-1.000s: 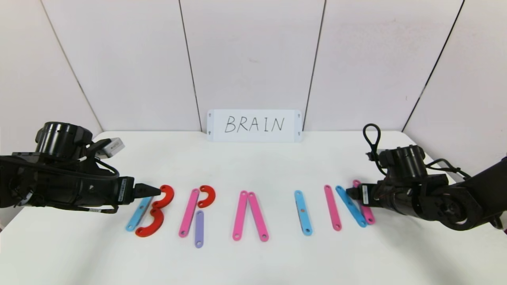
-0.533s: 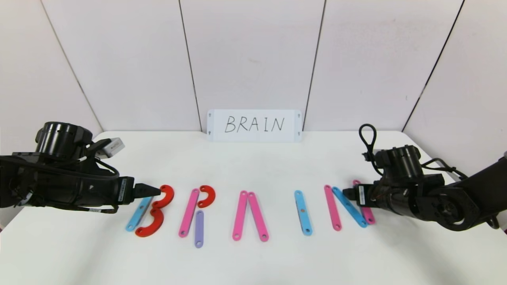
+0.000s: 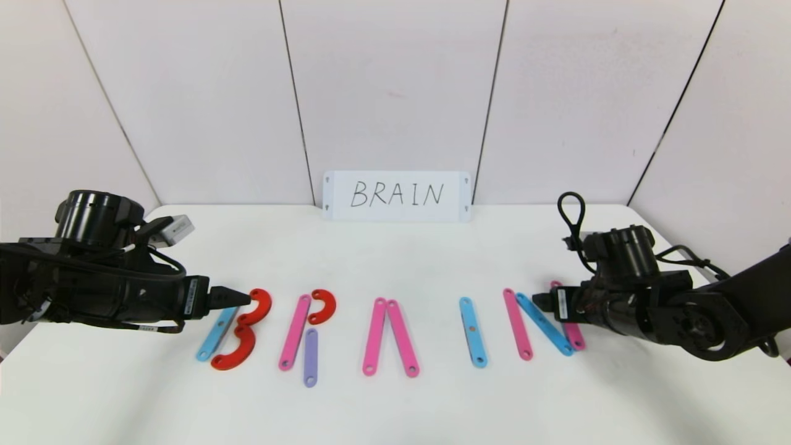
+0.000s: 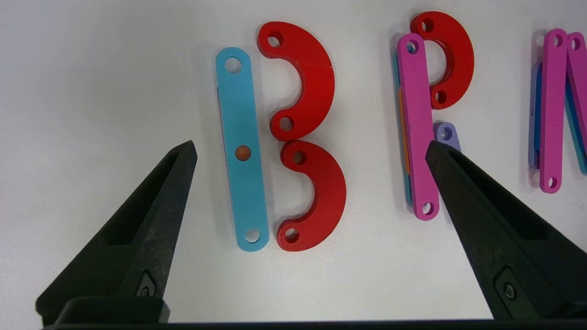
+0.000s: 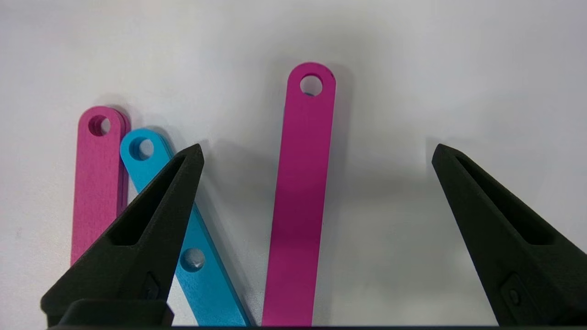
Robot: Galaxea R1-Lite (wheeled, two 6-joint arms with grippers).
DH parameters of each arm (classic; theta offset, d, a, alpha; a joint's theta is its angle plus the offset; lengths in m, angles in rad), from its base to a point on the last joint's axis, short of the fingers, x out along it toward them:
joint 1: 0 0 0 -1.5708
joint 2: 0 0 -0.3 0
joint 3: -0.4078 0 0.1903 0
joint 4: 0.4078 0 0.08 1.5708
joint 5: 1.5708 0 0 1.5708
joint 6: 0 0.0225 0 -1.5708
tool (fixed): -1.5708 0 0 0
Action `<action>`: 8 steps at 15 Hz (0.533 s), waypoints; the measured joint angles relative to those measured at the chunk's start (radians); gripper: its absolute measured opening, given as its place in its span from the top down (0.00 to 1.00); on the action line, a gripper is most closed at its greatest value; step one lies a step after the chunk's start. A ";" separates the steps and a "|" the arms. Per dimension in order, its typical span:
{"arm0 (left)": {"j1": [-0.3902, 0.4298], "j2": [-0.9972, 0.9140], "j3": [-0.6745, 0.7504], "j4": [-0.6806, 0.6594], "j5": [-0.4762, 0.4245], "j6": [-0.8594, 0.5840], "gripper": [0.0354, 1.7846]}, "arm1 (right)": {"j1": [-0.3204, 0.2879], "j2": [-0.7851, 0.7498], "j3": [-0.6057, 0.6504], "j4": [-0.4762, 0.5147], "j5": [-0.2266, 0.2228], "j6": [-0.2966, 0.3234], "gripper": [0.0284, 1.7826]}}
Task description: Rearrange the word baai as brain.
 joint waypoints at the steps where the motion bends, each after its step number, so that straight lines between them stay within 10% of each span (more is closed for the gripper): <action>1: 0.000 0.000 0.000 0.000 0.000 0.000 0.02 | -0.003 -0.006 -0.002 0.000 0.000 0.000 0.03; 8: 0.000 0.000 0.000 0.000 -0.001 0.000 0.02 | -0.010 -0.035 -0.023 -0.006 0.119 0.020 0.03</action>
